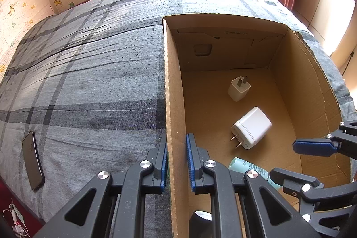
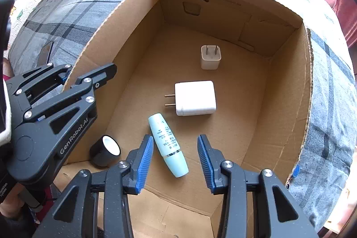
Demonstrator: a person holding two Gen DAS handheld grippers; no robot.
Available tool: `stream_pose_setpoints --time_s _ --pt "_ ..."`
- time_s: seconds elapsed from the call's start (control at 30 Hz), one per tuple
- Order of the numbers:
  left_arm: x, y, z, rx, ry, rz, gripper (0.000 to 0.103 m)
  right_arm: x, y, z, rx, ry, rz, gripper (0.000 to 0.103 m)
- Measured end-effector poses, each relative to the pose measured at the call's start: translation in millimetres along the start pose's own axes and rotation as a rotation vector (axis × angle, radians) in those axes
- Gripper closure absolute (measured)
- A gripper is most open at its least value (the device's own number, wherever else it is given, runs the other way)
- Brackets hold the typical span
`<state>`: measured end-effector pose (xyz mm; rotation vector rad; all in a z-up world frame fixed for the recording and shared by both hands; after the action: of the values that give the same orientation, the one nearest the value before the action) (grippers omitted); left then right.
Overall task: Organize rigid objects
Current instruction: 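Move the right gripper back to the blue-tagged keys and grasp them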
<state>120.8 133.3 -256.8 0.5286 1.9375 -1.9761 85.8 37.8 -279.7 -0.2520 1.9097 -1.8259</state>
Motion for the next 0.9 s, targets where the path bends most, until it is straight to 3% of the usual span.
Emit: stream_pose_setpoints --time_s 0.1,0.77,0.9 --pt "-0.3 0.3 -0.4 0.001 -0.002 -0.002 0.086 -1.9 -8.7 6.8 0.017 -0.003 0.027 0.055" --pt "0.1 1.0 -1.0 -0.002 0.004 -0.002 0.086 -6.9 -79.5 64.8 0.048 0.088 0.182 0.003" --pt "0.1 1.0 -0.4 -0.004 0.004 -0.002 0.086 -3.6 -86.3 88.7 0.066 0.124 0.195 0.0"
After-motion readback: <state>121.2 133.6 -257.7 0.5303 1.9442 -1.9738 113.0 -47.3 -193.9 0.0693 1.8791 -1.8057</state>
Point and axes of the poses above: each gripper's, at about its wrist camera, not at the fingertips, and y roughly the way its jaws point, z to its right, x to its underside, the point moved 10 cm from there along y, roughly the way its jaws point, and after that the axes turned 3 degrees about x, right-handed, at the moved point
